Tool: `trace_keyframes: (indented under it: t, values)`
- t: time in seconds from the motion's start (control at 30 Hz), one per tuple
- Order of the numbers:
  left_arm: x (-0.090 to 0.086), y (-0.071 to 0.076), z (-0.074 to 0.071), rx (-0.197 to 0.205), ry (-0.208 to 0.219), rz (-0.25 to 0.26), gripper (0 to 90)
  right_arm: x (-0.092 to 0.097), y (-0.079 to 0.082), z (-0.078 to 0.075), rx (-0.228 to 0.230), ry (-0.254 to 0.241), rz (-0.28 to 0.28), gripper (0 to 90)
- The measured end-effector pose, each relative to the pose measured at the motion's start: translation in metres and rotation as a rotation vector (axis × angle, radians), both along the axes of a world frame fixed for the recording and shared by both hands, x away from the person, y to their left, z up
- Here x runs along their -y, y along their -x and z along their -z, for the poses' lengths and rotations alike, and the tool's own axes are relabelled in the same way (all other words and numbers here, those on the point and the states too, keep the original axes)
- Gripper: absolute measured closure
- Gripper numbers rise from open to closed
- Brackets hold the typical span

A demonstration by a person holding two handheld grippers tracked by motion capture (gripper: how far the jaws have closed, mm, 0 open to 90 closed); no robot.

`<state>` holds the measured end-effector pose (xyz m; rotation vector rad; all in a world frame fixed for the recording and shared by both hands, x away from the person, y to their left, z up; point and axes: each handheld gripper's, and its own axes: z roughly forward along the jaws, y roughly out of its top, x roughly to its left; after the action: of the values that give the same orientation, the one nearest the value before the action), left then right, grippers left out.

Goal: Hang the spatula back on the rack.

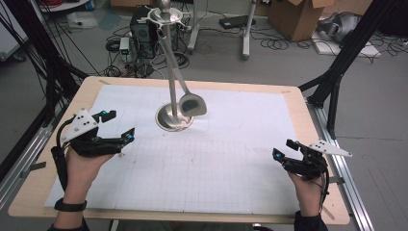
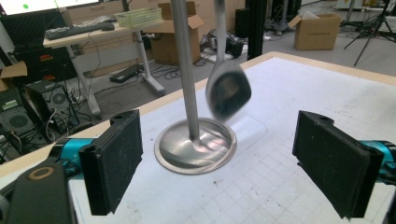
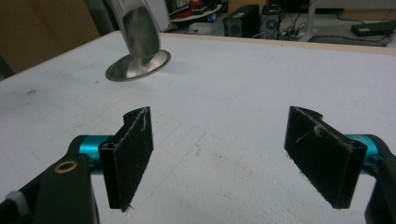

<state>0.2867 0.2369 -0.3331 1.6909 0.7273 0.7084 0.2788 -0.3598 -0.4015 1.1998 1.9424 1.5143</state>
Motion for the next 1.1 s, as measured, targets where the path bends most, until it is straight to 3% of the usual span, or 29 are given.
trace_keyframes:
  t: [0.2, 0.57, 0.73, 1.1]
  values:
    - [-0.008, 0.005, 0.014, -0.006, 0.004, -0.016, 16.6, 0.000, 0.001, 0.001, -0.001, -0.007, 0.001, 21.6]
    - [-0.021, 0.012, 0.042, -0.011, 0.020, -0.028, 16.6, 0.003, 0.004, 0.007, -0.011, 0.026, 0.010, 20.4]
    - [-0.031, 0.010, 0.052, -0.039, 0.034, -0.032, 16.3, 0.008, 0.006, 0.009, -0.022, 0.039, 0.017, 19.9]
    - [-0.044, 0.016, 0.055, -0.033, 0.043, -0.067, 15.8, 0.001, 0.007, 0.008, -0.014, 0.056, 0.002, 19.7]
